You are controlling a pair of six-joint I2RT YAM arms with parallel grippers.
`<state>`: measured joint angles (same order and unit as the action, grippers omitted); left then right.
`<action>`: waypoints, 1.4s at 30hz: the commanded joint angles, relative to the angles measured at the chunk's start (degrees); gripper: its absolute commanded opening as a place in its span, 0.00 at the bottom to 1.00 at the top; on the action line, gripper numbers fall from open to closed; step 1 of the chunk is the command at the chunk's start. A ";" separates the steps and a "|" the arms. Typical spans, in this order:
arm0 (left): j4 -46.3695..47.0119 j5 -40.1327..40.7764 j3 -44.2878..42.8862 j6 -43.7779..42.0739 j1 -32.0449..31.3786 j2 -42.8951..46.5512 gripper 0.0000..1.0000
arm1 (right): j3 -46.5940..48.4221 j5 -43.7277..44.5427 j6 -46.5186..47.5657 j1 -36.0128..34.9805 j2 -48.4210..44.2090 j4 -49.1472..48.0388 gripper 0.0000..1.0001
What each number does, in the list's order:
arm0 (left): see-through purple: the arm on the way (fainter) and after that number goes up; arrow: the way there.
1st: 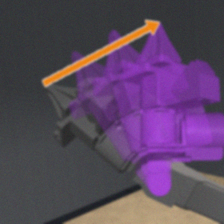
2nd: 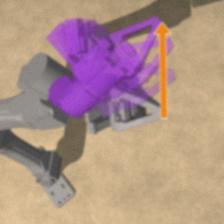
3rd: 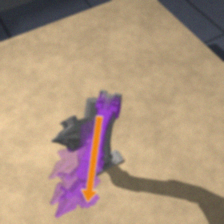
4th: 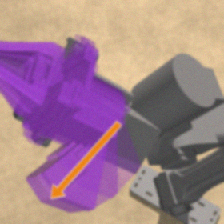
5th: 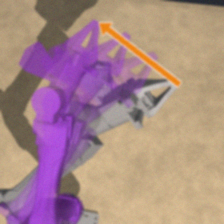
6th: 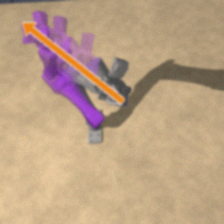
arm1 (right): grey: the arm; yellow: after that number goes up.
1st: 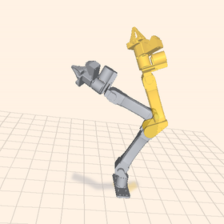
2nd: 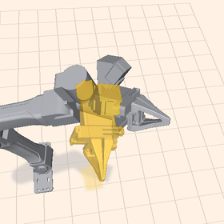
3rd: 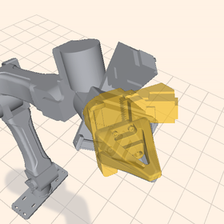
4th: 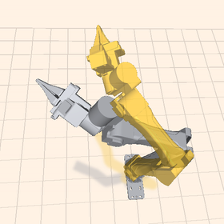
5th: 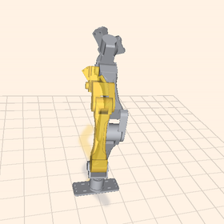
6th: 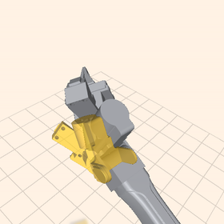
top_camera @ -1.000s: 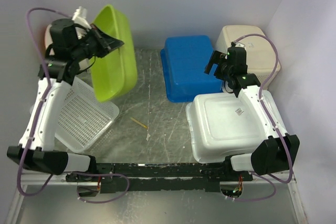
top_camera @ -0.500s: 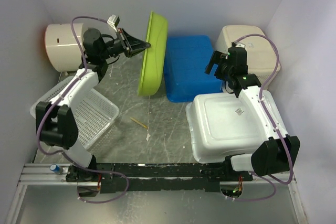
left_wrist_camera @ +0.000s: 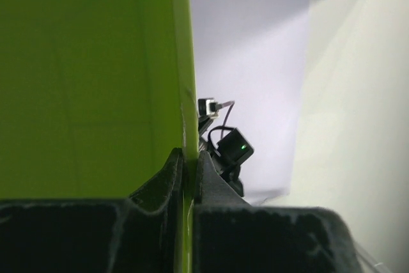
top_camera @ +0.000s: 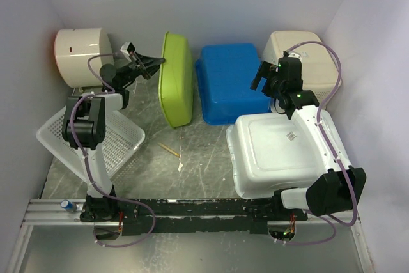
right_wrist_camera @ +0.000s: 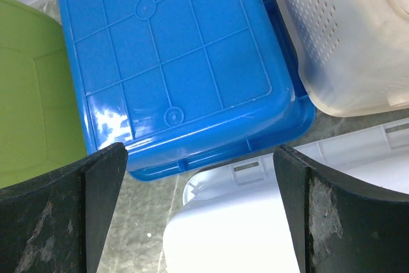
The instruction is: Turn the large container upside down
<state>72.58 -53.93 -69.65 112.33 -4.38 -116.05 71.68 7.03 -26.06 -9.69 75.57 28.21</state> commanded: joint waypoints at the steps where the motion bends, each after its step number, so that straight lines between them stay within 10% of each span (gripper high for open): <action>1: 20.69 0.50 3.66 11.48 0.41 -1.08 0.07 | 1.51 0.93 0.17 0.36 -1.35 0.22 1.00; 9: 20.33 -2.12 9.73 10.50 4.63 -1.97 0.08 | 1.36 0.55 0.00 0.32 -1.13 0.09 1.00; 14: 9.64 -5.70 13.63 0.08 5.94 0.82 0.36 | 1.12 0.40 0.04 0.31 -1.05 -0.10 1.00; 26: -68.33 1.70 -0.28 -53.22 7.37 12.38 0.72 | 0.27 -1.48 -0.96 0.34 -0.79 -1.07 1.00; 35: -92.54 14.44 -13.24 -70.32 7.29 15.34 0.78 | -6.00 -18.68 -3.79 -2.60 0.22 -10.87 1.00; 42: -106.00 29.10 -21.80 -81.24 7.28 16.89 0.87 | -4.85 -16.10 -4.25 -16.03 6.54 -13.76 1.00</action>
<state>-21.91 -37.30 -87.05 41.39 2.76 -101.75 65.69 -8.03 -29.74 -19.46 78.59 18.31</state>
